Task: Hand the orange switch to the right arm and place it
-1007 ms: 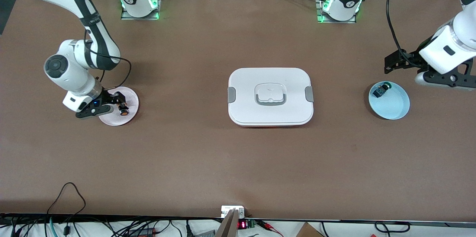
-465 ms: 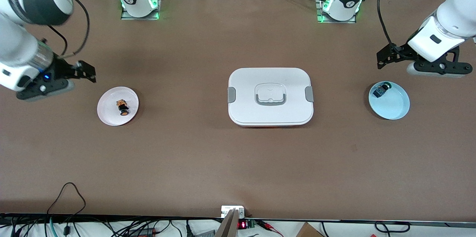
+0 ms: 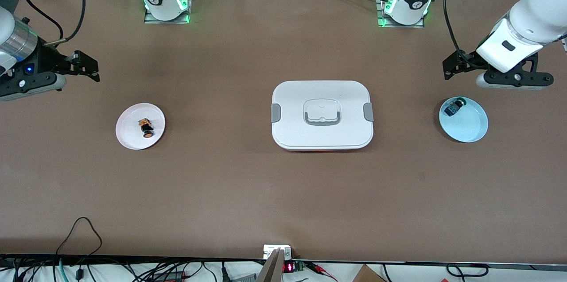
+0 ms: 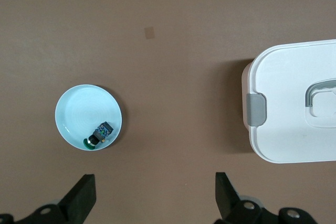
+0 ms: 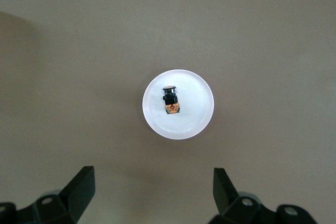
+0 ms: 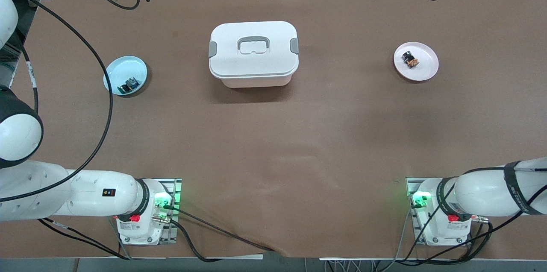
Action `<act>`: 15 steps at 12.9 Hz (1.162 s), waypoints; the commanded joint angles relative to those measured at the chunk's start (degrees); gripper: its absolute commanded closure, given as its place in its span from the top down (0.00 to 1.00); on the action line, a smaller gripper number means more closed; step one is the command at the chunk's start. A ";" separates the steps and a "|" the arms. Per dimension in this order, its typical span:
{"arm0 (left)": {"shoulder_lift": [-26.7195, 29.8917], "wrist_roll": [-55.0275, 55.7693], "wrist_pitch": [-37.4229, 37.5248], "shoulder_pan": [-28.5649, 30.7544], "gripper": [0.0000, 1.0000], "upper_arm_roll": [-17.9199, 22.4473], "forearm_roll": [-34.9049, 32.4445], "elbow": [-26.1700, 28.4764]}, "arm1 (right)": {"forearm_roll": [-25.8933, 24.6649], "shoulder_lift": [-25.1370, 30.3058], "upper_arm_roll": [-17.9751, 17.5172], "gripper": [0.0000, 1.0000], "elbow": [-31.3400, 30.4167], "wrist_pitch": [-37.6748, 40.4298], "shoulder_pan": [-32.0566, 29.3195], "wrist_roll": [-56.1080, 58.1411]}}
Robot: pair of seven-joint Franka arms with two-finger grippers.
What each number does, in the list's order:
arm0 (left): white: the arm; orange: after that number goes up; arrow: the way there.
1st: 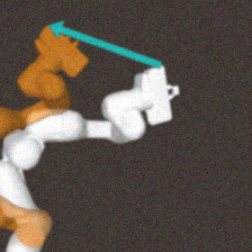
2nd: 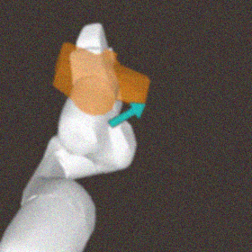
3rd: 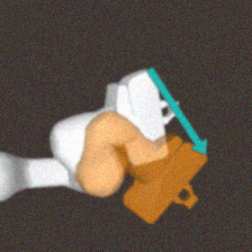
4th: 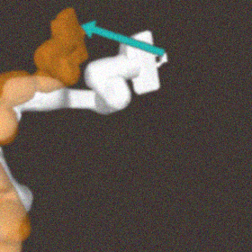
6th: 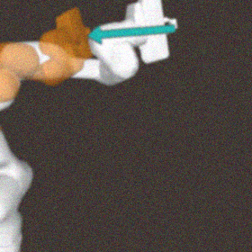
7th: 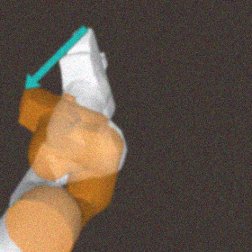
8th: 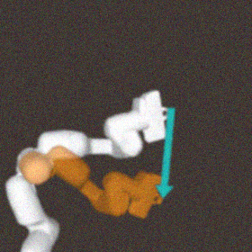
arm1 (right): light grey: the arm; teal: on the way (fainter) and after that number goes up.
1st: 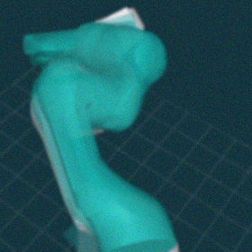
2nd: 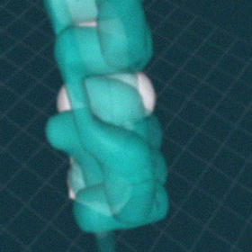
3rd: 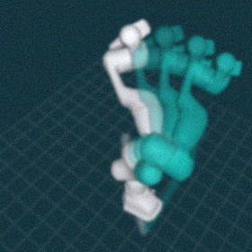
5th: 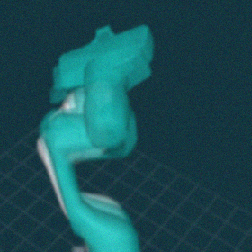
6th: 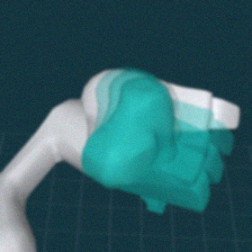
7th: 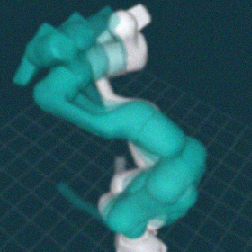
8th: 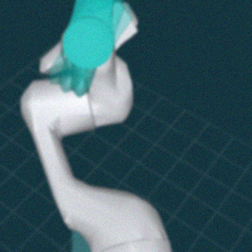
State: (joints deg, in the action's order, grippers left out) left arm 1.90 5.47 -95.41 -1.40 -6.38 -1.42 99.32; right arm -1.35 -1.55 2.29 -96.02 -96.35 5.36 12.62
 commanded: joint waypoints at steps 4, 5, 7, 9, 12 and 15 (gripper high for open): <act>0.21 0.68 1.37 -0.18 1.00 -0.12 -1.22 -0.89 | -0.58 -0.12 -0.62 1.00 3.65 3.28 1.59 -1.19; 0.21 0.68 1.37 -0.18 1.00 -0.12 -1.22 -0.89 | -0.41 -0.12 -0.62 1.00 3.65 3.28 1.59 -1.02; 0.21 0.60 1.37 -0.18 1.00 -0.12 -1.22 -0.89 | 0.21 -0.56 -0.36 1.00 3.65 3.19 1.24 -0.76; 0.21 0.51 1.37 -0.18 1.00 -0.12 -1.22 -0.89 | 0.12 -0.65 -0.27 1.00 3.74 3.02 1.24 -0.67; 0.21 0.51 1.37 -0.18 1.00 -0.12 -1.22 -0.89 | 0.21 -0.65 -0.36 1.00 3.65 3.28 1.32 -0.67; 0.21 0.51 1.37 -0.27 1.00 -0.12 -1.22 -0.89 | 0.12 -0.65 -0.27 1.00 3.65 3.28 1.24 -0.49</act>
State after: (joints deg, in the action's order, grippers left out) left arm 1.90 5.49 -95.26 -1.40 -6.38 -1.43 99.27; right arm -1.37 -1.87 2.03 -93.54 -94.31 6.79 12.08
